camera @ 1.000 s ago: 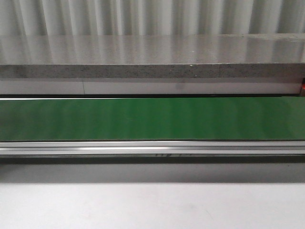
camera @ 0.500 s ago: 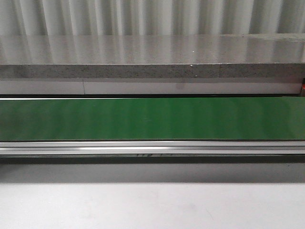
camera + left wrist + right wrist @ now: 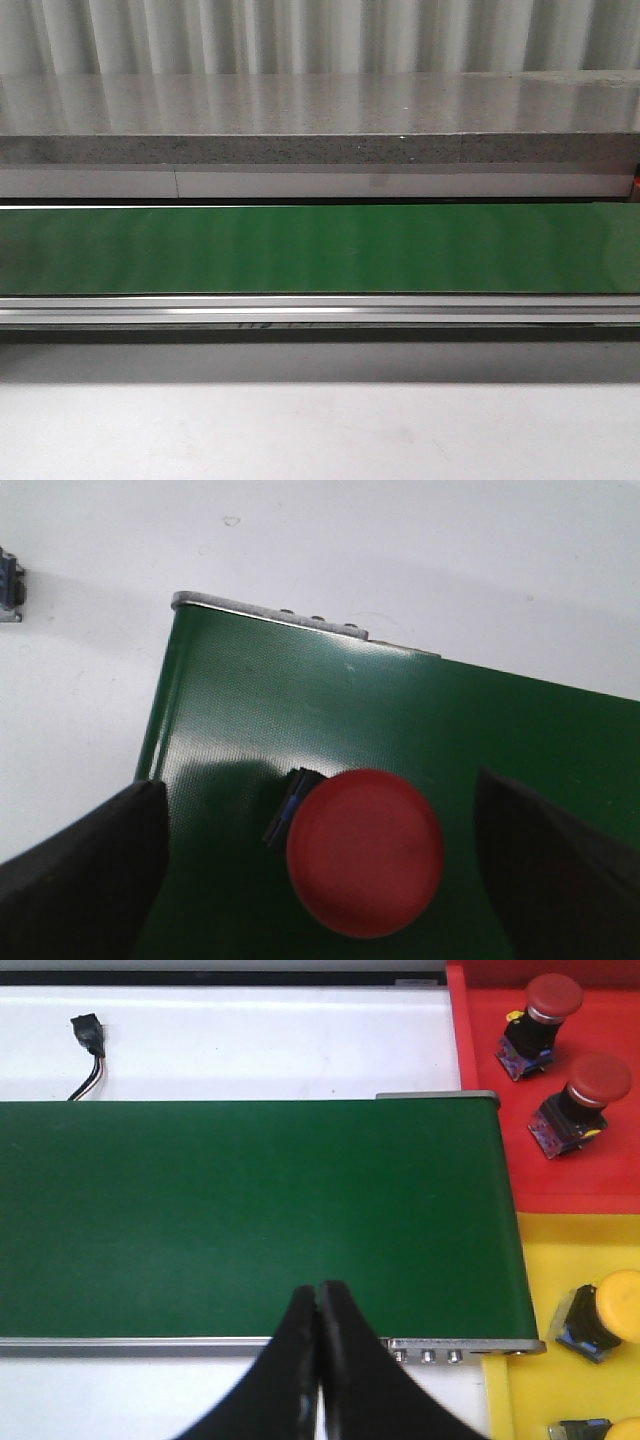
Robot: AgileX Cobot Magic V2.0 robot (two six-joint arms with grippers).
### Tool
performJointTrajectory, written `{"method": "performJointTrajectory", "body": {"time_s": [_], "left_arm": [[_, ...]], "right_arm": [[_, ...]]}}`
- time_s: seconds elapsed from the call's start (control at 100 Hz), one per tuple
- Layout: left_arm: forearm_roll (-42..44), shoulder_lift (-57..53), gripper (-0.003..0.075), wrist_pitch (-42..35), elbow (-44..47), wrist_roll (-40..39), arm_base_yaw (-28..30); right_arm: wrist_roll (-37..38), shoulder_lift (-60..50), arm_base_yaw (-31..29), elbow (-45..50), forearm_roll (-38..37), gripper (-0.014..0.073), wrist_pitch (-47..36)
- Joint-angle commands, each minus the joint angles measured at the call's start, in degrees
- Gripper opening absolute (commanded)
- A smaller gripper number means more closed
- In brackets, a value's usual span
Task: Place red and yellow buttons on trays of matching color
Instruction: 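Grasp the red button with the left gripper and set it on the belt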
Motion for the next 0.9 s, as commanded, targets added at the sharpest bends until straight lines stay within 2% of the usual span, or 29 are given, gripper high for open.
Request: {"method": "performJointTrajectory", "body": {"time_s": [0.0, 0.19, 0.35, 0.57, 0.71, 0.89], "left_arm": [[-1.3, -3.1, 0.0601, -2.3, -3.1, 1.4, -0.4], [-0.1, -5.5, 0.06, -4.7, -5.8, 1.5, 0.7], [-0.1, -4.0, 0.06, -5.8, -6.5, 1.5, 6.3], [0.1, 3.5, 0.06, -8.6, -6.5, 1.6, 13.7], [0.4, 8.8, 0.06, -11.4, -7.3, 1.7, 16.1], [2.7, 16.1, 0.06, -11.6, -12.8, 1.7, 16.9]], "right_arm": [[-0.9, -0.7, 0.0, -1.5, -0.1, -0.0067, -3.0], [-0.9, -0.7, 0.0, -1.5, -0.1, -0.0067, -3.0], [-0.9, -0.7, 0.0, -1.5, -0.1, -0.0067, -3.0], [-0.9, -0.7, 0.0, -1.5, -0.1, -0.0067, -3.0], [-0.9, -0.7, 0.0, -1.5, -0.1, -0.0067, -3.0], [-0.9, -0.7, 0.0, -1.5, -0.1, -0.0067, -3.0]]}}
